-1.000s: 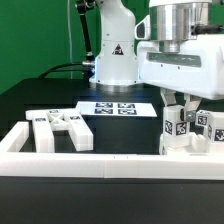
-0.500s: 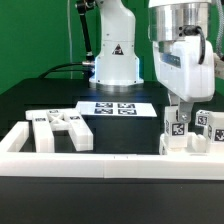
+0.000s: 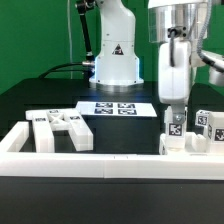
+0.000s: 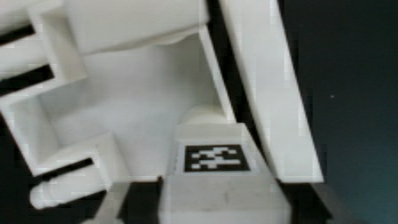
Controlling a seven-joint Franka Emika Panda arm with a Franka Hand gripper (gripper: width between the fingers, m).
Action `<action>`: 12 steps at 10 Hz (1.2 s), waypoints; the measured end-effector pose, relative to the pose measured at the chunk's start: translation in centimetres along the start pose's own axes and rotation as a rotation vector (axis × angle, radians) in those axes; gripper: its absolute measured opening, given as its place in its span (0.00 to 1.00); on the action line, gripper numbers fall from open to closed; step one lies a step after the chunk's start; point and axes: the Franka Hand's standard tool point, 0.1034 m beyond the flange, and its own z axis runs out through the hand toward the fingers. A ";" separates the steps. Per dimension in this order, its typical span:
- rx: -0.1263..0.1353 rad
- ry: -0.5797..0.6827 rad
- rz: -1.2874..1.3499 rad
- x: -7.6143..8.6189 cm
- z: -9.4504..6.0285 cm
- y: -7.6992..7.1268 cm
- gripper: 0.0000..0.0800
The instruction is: Assemble chair
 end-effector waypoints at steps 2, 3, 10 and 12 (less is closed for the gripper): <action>0.002 -0.003 0.085 0.0 0.0 -0.1 0.36; 0.002 -0.003 0.080 0.0 0.0 -0.1 0.36; 0.004 -0.001 -0.479 -0.1 0.0 0.0 0.81; 0.004 0.000 -0.698 -0.1 0.1 0.0 0.81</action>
Offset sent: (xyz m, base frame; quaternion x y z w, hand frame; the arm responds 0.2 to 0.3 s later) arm 0.0000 0.0000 0.0000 0.0000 0.0000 0.0000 1.0000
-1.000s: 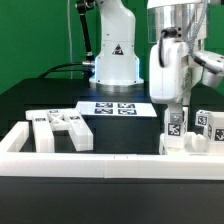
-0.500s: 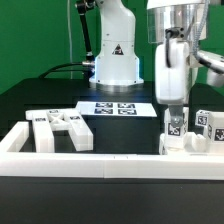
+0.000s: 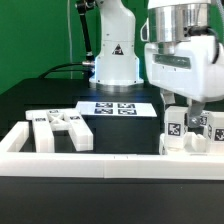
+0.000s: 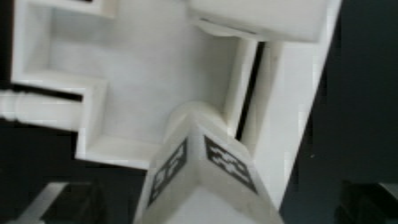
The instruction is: Assemble chair
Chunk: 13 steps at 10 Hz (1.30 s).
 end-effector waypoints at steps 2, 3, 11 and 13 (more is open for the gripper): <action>-0.004 0.004 -0.146 0.0 0.0 0.0 0.81; -0.007 0.007 -0.264 0.0 0.0 0.0 0.81; -0.020 0.013 -0.784 0.5 0.1 0.2 0.81; -0.020 0.013 -0.781 0.5 0.1 0.2 0.61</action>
Offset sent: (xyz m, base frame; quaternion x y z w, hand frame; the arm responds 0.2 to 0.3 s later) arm -0.0037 0.0041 0.0038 -0.0010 0.0041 -0.2579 0.9662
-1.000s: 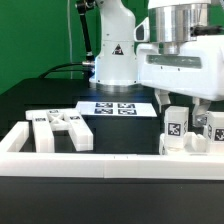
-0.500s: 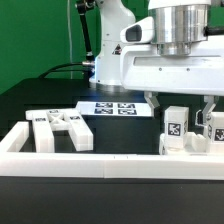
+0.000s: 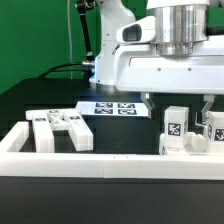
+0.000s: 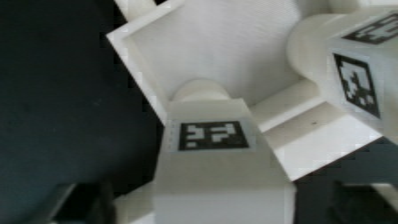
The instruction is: Assemble chair
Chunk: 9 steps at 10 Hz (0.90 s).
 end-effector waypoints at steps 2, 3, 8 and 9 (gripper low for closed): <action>0.000 0.000 0.000 0.0 0.0 0.0 0.44; -0.001 0.000 0.001 0.1 0.0 0.1 0.36; 0.001 0.000 0.209 0.0 0.0 0.1 0.36; 0.001 -0.001 0.342 0.1 0.1 0.2 0.36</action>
Offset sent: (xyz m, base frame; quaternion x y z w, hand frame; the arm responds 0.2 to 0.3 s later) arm 0.0000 0.0000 0.0000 0.0000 0.0000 0.0000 1.0000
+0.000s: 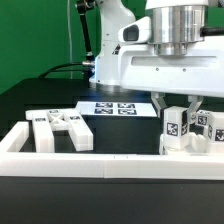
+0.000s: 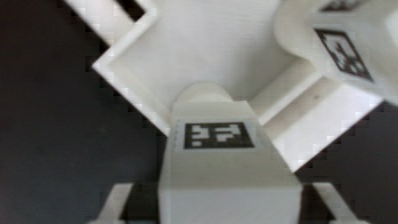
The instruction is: Assemble chair
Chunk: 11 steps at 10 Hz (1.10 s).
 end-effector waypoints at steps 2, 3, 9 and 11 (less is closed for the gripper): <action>0.001 -0.001 0.200 0.0 0.0 0.1 0.36; 0.001 -0.001 0.290 0.0 0.0 0.1 0.36; -0.004 -0.007 0.770 -0.1 0.1 0.0 0.36; -0.003 -0.009 0.904 0.0 0.1 0.1 0.36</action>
Offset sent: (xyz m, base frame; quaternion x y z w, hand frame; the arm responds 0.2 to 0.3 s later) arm -0.0080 0.0042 -0.0089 -0.0176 -0.0099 0.2618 0.9649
